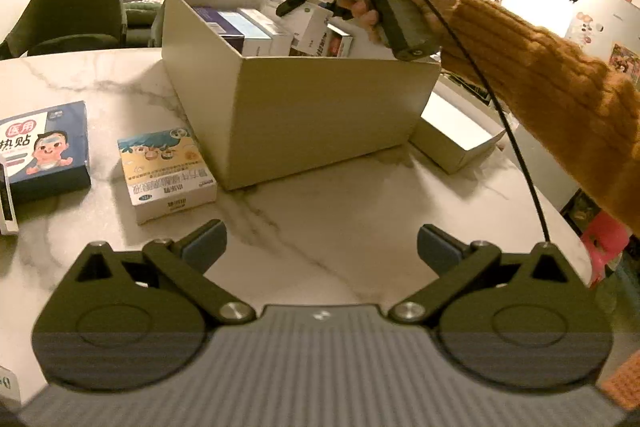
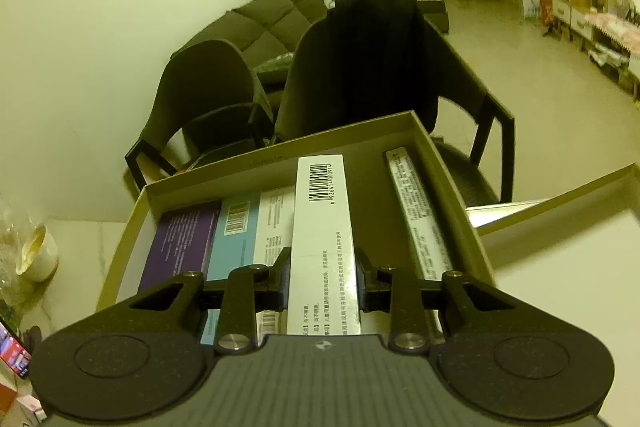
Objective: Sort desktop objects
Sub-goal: 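Lower the long white box upright into the lid beside the ibuprofen box, then open the right gripper to release the long white box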
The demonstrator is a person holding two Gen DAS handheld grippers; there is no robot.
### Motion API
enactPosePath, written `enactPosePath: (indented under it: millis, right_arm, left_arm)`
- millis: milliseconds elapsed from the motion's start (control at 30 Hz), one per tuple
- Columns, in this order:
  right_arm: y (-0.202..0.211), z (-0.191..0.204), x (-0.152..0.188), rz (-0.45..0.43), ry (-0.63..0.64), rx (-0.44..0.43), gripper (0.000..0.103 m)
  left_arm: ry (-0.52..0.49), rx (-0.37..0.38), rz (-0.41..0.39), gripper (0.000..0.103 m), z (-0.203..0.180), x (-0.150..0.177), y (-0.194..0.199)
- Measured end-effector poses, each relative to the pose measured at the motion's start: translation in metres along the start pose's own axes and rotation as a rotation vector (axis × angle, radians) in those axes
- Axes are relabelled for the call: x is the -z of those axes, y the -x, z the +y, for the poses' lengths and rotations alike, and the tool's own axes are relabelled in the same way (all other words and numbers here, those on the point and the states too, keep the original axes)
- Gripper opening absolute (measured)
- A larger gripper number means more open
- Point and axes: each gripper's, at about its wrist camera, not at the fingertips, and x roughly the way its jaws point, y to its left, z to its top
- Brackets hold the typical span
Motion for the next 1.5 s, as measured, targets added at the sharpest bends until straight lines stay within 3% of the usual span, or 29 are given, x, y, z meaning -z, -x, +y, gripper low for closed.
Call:
enactPosePath:
  millis: [367, 867, 1233, 1500]
  right_arm:
    - [-0.019, -0.011, -0.005, 0.032, -0.034, -0.042, 0.035]
    - [-0.024, -0.006, -0.005, 0.036, 0.028, -0.01, 0.037]
    - [0.001, -0.009, -0.005, -0.003, -0.004, -0.04, 0.05]
    - [0.037, -0.002, 0.006, -0.051, 0.0, -0.067, 0.072]
  left_arm:
    - [0.012, -0.001, 0.011, 0.103, 0.002, 0.0, -0.005]
    - [0.016, -0.017, 0.003, 0.103, 0.002, 0.002, -0.002]
    - [0.049, -0.061, -0.027, 0.103, 0.009, 0.003, 0.009]
    - [0.11, -0.078, -0.068, 0.103, 0.013, 0.008, 0.022]
